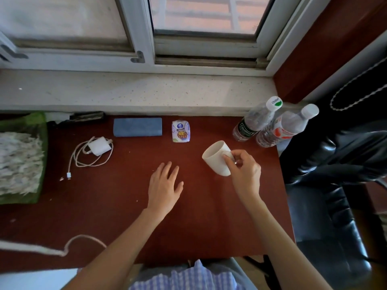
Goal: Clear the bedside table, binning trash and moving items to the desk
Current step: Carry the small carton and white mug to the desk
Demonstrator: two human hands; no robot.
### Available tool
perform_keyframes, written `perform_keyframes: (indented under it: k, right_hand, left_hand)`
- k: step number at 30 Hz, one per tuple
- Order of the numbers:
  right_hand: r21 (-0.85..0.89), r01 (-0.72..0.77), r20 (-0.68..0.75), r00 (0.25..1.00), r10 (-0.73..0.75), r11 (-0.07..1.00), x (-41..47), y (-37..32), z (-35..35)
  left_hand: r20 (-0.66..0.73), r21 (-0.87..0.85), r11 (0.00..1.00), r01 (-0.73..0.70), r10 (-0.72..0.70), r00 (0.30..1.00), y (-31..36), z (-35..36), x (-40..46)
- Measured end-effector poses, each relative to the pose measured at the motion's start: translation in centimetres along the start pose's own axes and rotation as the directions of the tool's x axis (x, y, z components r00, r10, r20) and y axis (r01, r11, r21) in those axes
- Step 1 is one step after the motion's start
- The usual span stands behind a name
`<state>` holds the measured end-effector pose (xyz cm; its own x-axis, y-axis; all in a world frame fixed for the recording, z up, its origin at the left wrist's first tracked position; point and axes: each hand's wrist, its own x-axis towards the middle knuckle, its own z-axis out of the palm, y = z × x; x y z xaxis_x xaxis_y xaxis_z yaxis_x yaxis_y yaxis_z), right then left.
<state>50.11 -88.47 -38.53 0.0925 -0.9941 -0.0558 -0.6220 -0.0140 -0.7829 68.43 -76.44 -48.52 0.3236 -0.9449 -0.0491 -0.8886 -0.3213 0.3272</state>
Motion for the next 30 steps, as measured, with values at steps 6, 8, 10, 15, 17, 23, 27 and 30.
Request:
perform_keyframes:
  k: [6, 8, 10, 15, 17, 23, 27, 30]
  right_hand:
    - [-0.010, -0.023, 0.017, 1.000, 0.023, 1.000, 0.5, 0.5, 1.2]
    - [0.004, -0.037, 0.003, 0.999, 0.037, 0.999, 1.1, 0.6, 1.7]
    - [0.016, -0.060, -0.020, 0.998, 0.060, 0.998, 2.0, 0.5, 2.1]
    - [0.010, -0.039, -0.088, 0.995, 0.039, 0.999, 4.6, -0.7, 3.6]
    - [0.034, -0.045, -0.118, 0.992, 0.049, 0.998, 5.5, -1.0, 4.3]
    - [0.101, -0.104, -0.167, 0.979, 0.120, 0.989, 7.0, -0.8, 6.5]
    - [0.116, -0.116, -0.200, 0.970, 0.138, 0.986, 6.9, -0.3, 6.8]
    - [0.099, -0.120, -0.194, 0.971, 0.138, 0.988, 6.3, 0.4, 6.6]
  left_hand:
    - [0.109, 0.129, 0.989, -0.065, 0.051, 0.993, -0.9, 1.2, -3.0]
    - [0.105, 0.143, 0.986, -0.081, 0.066, 0.992, -1.1, 1.2, -3.0]
    - [0.091, 0.151, 0.985, -0.088, 0.075, 0.993, -1.1, 1.2, -3.0]
    - [0.075, 0.177, 0.979, -0.097, 0.085, 0.994, -1.3, 1.4, -3.1]
    - [0.074, 0.174, 0.980, -0.097, 0.085, 0.994, -1.3, 1.5, -3.1]
    - [0.091, 0.149, 0.985, -0.085, 0.071, 0.993, -1.4, 1.6, -3.0]
    - [0.093, 0.144, 0.986, -0.090, 0.077, 0.993, -1.5, 1.6, -3.0]
    - [0.075, 0.144, 0.985, -0.093, 0.083, 0.994, -1.5, 1.6, -3.1]
